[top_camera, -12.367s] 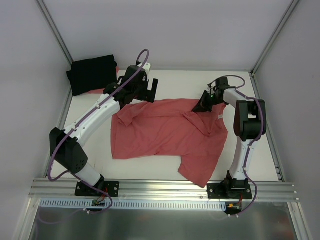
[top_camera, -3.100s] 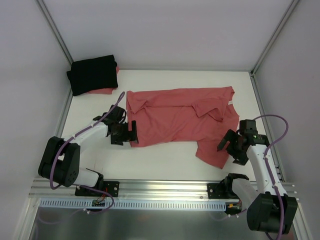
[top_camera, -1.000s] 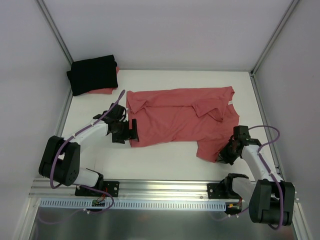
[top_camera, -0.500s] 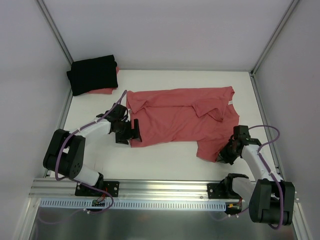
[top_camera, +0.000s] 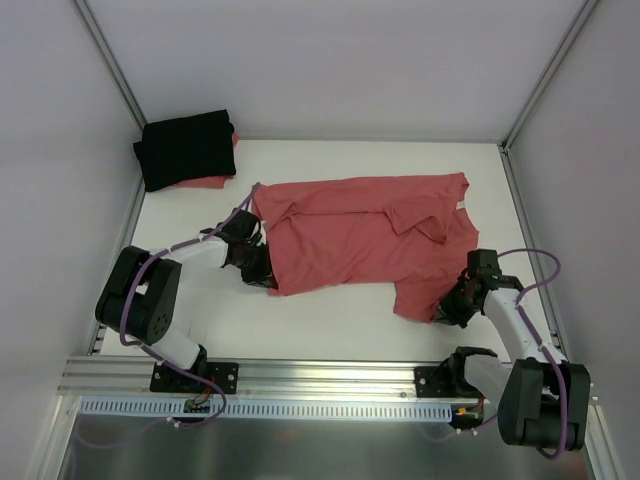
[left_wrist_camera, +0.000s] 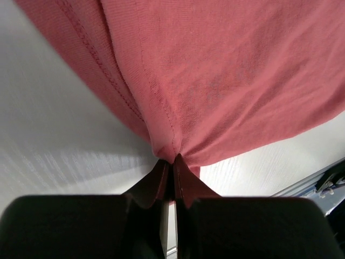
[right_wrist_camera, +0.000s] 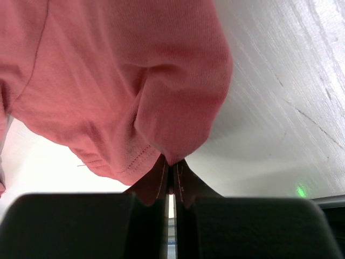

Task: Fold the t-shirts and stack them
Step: Grap the side of the flattened tshirt closest away from the robot with both arms, then fold the other side of the tshirt into a rectangle

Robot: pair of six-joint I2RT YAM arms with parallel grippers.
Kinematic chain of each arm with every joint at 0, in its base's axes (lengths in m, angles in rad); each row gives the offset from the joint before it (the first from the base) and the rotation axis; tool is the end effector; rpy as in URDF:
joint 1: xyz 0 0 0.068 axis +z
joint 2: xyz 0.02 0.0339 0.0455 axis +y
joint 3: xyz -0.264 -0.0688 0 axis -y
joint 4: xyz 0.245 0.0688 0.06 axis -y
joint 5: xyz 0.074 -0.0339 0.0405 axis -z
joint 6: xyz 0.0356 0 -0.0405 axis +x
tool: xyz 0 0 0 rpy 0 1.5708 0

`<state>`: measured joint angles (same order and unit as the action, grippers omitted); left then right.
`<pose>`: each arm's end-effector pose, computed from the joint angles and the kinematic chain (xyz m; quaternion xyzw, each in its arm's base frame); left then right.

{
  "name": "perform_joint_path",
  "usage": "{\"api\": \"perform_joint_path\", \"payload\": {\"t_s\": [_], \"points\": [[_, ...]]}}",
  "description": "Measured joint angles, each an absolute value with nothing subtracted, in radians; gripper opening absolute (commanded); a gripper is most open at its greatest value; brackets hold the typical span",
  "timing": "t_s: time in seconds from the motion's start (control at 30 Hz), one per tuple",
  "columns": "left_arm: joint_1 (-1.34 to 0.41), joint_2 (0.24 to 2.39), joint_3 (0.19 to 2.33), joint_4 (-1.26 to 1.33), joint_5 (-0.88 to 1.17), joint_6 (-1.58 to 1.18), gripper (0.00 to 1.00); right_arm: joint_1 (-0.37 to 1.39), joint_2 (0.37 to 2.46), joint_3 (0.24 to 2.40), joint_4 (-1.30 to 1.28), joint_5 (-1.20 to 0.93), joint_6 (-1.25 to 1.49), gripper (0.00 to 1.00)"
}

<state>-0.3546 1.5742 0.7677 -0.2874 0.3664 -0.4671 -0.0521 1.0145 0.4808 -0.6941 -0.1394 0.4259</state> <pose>0.2609 -0.1102 0.1469 -0.0108 0.9564 -0.2550 0.1422 0.1588 -0.0033 0.1618 0.2211 0.9578 0.0991 0.1545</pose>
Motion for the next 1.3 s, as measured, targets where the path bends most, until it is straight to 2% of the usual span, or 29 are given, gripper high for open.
{"api": "perform_joint_path", "payload": {"t_s": [0.17,0.47,0.73,1.3], "points": [[-0.355,1.54,0.779,-0.361,0.346,-0.455,0.0,-0.052,1.006,0.504,-0.708,-0.142,0.426,0.0],[-0.355,1.338,0.783,-0.524,0.278,-0.451,0.0,-0.052,0.999,0.601,-0.729,-0.162,0.414,0.0],[-0.355,1.302,0.784,-0.609,0.218,-0.453,0.0,-0.052,0.998,0.739,-0.783,-0.175,0.399,0.0],[-0.351,1.414,0.989,-0.67,0.11,-0.453,0.0,-0.052,1.434,1.134,-0.673,-0.236,0.387,0.0]]}}
